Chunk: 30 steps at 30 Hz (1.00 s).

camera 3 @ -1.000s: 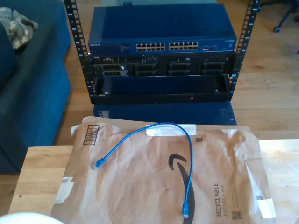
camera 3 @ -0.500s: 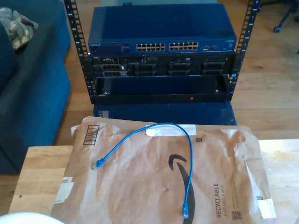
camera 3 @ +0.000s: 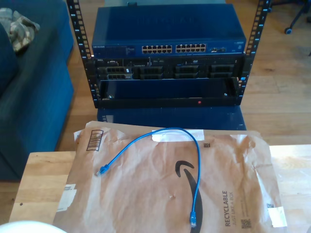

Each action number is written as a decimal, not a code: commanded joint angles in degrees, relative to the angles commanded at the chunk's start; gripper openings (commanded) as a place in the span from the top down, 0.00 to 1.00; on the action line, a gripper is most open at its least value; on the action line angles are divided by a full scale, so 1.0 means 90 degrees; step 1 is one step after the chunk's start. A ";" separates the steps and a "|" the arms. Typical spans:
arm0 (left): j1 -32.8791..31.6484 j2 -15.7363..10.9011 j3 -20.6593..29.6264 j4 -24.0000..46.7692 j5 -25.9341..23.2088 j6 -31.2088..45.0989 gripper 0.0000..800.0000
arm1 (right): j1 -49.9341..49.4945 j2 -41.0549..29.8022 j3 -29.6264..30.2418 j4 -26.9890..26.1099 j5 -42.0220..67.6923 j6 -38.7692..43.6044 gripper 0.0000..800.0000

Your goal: Grab the cable and plug it in

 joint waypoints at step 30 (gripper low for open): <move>-0.0332 -0.0117 -0.2061 -0.0254 0.2364 -0.0176 0.00 | 0.1153 -0.0547 -0.2335 0.0117 0.2462 0.1192 0.00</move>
